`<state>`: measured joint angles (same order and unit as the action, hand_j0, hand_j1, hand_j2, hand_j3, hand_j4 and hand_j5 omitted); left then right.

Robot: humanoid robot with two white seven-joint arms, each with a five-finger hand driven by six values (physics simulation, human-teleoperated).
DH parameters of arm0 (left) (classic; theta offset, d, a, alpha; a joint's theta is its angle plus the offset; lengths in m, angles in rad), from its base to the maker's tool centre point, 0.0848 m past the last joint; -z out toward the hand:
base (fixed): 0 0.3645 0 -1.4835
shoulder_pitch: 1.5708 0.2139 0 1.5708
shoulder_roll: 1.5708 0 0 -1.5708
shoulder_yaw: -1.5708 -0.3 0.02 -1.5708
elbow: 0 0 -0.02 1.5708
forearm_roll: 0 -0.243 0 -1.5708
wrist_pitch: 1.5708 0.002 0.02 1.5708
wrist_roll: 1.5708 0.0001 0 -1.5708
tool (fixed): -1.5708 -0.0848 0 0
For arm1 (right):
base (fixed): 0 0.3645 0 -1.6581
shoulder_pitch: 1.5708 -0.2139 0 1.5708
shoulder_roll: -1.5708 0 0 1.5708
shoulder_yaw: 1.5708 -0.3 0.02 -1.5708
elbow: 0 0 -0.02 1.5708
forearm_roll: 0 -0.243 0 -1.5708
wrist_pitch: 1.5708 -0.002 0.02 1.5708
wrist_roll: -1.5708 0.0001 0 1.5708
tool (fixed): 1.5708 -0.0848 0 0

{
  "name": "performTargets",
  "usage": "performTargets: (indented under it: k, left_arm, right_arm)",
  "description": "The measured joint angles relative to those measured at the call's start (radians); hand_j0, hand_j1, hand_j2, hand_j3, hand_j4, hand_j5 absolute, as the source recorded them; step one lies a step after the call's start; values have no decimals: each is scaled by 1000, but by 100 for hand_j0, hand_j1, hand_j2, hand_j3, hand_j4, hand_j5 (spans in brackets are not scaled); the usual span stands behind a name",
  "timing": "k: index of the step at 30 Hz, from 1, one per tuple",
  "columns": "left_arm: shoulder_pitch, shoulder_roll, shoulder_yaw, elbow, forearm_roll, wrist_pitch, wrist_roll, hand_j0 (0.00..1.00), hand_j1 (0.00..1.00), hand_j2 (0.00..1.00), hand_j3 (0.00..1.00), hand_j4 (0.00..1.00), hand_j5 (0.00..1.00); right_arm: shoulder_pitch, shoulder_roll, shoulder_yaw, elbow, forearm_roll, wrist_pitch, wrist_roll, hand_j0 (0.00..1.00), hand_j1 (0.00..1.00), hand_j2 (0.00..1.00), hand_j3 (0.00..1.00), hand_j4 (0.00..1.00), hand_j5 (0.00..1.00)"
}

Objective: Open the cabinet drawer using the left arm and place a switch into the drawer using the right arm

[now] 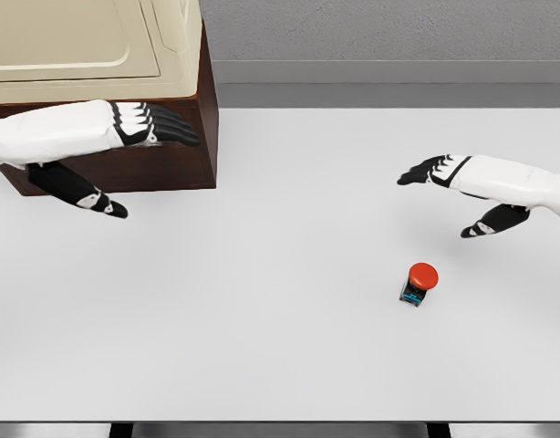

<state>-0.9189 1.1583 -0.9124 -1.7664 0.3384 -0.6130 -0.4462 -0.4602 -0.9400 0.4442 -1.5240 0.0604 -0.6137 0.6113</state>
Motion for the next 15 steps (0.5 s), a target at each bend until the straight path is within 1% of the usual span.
performTargets:
  k: [1, 3, 4, 6, 11, 15]
  left_arm:
    - [-1, 5, 0, 0, 36, 0, -9, 100, 100, 100, 100, 100, 100]
    - [-31, 13, 0, 0, 92, 0, -46, 100, 100, 100, 100, 100, 100]
    - [-43, 22, -1, 0, 111, 0, -65, 100, 100, 100, 100, 100, 100]
    - [-48, 35, -1, 0, 146, 2, -86, 100, 100, 100, 100, 100, 100]
    - [-49, 40, -2, 0, 183, 186, -135, 100, 100, 100, 100, 100, 100]
    - [-49, 30, -3, 1, 219, 328, -157, 100, 100, 100, 100, 100, 100]
  right_arm:
    - [-2, -2, 1, 0, 0, 0, 0, 100, 100, 100, 100, 100, 100]
    - [-3, -6, 3, 0, 0, 0, 0, 100, 100, 100, 100, 100, 100]
    - [-5, -7, 4, 0, 0, 0, 0, 100, 100, 100, 100, 100, 100]
    - [2, -7, 7, 1, 0, 0, 0, 100, 100, 100, 100, 100, 100]
    - [18, -9, 13, -7, 0, 0, 0, 100, 100, 100, 100, 100, 100]
    - [28, -56, 53, -59, 0, 0, 0, 100, 100, 100, 100, 100, 100]
